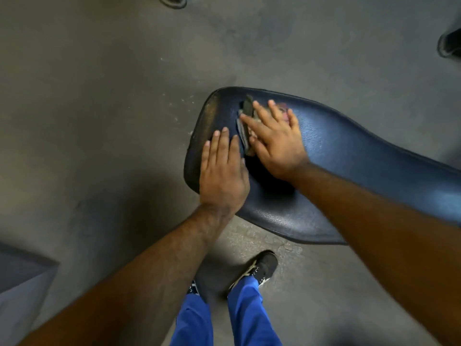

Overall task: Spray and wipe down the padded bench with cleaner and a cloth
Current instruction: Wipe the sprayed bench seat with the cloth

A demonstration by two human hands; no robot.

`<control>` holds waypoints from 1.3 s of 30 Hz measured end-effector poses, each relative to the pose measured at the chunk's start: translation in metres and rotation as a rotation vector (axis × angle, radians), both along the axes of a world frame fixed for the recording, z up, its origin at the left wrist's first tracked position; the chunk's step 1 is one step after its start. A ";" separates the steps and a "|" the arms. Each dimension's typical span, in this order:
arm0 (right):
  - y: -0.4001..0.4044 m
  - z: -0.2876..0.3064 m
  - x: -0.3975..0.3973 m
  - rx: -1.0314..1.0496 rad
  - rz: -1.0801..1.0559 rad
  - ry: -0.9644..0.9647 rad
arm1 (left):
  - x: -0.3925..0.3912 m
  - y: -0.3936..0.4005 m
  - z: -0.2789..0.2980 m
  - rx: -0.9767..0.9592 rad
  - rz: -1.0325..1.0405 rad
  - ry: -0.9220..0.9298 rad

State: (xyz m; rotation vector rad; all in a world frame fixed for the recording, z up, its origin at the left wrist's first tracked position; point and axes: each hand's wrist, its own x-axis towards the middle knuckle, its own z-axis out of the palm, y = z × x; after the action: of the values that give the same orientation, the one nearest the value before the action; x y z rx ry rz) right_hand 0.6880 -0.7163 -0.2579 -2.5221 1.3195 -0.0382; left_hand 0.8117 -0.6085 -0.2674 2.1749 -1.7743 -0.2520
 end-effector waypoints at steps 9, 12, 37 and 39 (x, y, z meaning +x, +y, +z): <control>0.000 -0.003 -0.029 -0.012 0.051 0.020 | -0.006 -0.002 0.000 0.079 0.009 -0.147; -0.041 -0.003 -0.053 0.002 -0.304 0.029 | -0.007 -0.003 0.000 0.100 0.015 -0.162; 0.132 0.005 -0.104 0.016 0.006 0.048 | -0.034 0.006 0.014 0.073 -0.158 -0.141; 0.106 0.000 -0.126 0.001 -0.332 0.065 | -0.042 0.011 0.015 0.061 -0.184 -0.093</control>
State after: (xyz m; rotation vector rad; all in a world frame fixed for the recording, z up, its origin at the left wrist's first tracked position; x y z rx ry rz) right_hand 0.5620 -0.6107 -0.2579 -2.2933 1.7495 -0.0258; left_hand 0.7701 -0.5973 -0.2525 2.0959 -2.0474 -0.2547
